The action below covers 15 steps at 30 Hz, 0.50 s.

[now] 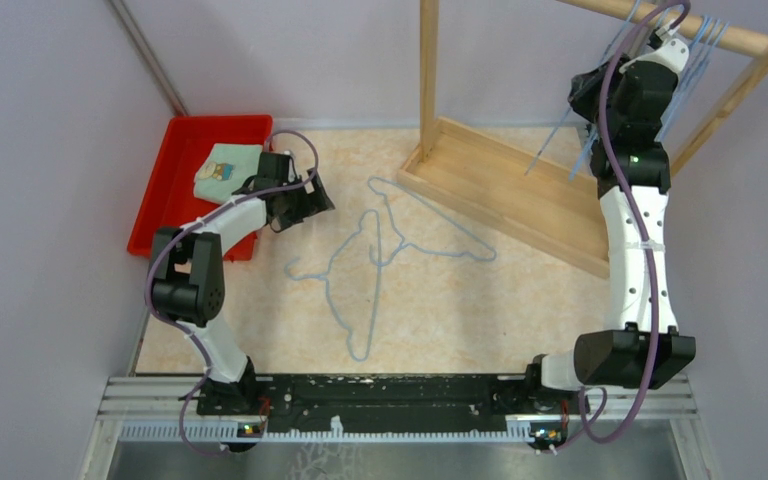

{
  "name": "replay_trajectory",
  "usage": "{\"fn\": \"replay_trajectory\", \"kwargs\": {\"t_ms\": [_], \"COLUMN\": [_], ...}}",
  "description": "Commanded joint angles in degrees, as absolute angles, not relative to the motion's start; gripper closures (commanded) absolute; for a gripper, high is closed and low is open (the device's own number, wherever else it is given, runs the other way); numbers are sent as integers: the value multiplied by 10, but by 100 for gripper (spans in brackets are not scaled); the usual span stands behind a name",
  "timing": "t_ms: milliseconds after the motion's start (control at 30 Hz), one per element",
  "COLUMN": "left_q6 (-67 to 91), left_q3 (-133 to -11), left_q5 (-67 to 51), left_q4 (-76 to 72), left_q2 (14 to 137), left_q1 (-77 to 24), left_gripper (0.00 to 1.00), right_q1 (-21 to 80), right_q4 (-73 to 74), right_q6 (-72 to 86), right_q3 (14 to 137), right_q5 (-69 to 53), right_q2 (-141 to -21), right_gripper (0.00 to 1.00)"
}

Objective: Organize the hangers

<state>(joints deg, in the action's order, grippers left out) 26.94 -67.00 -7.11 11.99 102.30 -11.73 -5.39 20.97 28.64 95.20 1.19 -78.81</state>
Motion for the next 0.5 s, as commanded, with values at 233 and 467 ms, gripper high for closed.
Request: {"fn": "replay_trajectory", "kwargs": {"t_ms": [233,467], "left_q6": [262,257], "left_q3": [-662,-666], "left_q5": [-78,-79], "left_q4": [115,101], "left_q2": [1000,1006], "left_q1": [-114,-114], "left_gripper": [0,0], "right_q1": [-54,-54], "right_q4": [235,268], "right_q6": [273,261], "right_q3": [948,910], "right_q5": [2,11], "right_q2": [-732,-659], "right_gripper": [24,13]}}
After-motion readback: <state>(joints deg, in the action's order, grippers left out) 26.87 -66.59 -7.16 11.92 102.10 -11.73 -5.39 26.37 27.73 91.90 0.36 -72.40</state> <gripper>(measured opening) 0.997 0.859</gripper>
